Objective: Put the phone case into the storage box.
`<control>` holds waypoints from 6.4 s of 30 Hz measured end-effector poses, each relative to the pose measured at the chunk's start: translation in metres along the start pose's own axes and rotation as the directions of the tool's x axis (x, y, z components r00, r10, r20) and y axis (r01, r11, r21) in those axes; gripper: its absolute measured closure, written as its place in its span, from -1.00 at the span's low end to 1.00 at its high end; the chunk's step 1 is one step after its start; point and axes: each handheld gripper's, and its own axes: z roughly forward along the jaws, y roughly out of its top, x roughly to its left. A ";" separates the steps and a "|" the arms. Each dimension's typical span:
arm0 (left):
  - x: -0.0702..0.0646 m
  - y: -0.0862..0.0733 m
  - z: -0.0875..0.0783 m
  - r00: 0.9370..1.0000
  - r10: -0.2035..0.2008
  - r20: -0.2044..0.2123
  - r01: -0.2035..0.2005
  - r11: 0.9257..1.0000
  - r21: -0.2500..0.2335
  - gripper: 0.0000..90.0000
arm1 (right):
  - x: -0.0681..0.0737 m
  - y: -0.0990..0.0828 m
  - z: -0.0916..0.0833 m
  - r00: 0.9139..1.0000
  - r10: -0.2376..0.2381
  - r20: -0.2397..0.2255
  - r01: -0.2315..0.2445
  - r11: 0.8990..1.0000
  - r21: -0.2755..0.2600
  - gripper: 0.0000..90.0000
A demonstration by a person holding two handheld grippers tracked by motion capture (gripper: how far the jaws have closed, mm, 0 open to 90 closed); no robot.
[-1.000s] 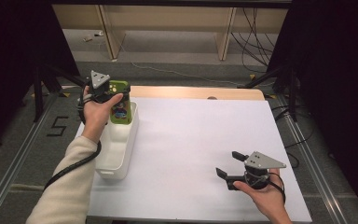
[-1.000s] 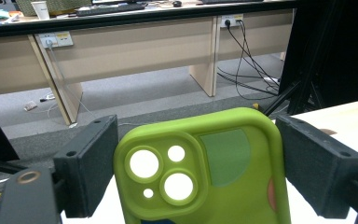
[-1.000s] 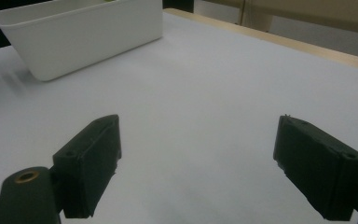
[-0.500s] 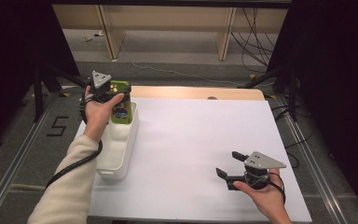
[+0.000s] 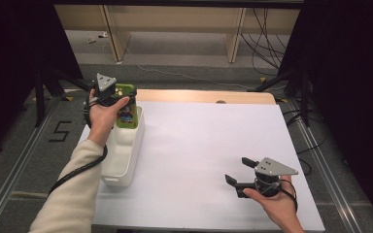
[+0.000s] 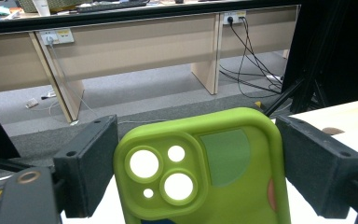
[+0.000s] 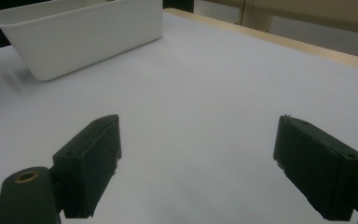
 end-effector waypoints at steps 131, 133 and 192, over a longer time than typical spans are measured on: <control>0.004 -0.012 0.040 0.999 0.021 -0.027 -0.019 0.997 0.073 -0.65 | 0.000 0.000 -0.001 1.000 0.001 -0.009 -0.001 1.000 -0.001 -0.64; 0.004 -0.012 0.040 0.999 0.022 -0.027 -0.020 0.997 0.075 -0.65 | 0.000 0.000 -0.001 1.000 0.002 -0.009 -0.002 1.000 0.000 -0.64; 0.005 -0.026 0.051 0.999 0.022 -0.031 -0.018 0.993 0.117 -0.65 | 0.000 0.000 0.000 1.000 0.001 -0.013 -0.001 1.000 -0.001 -0.64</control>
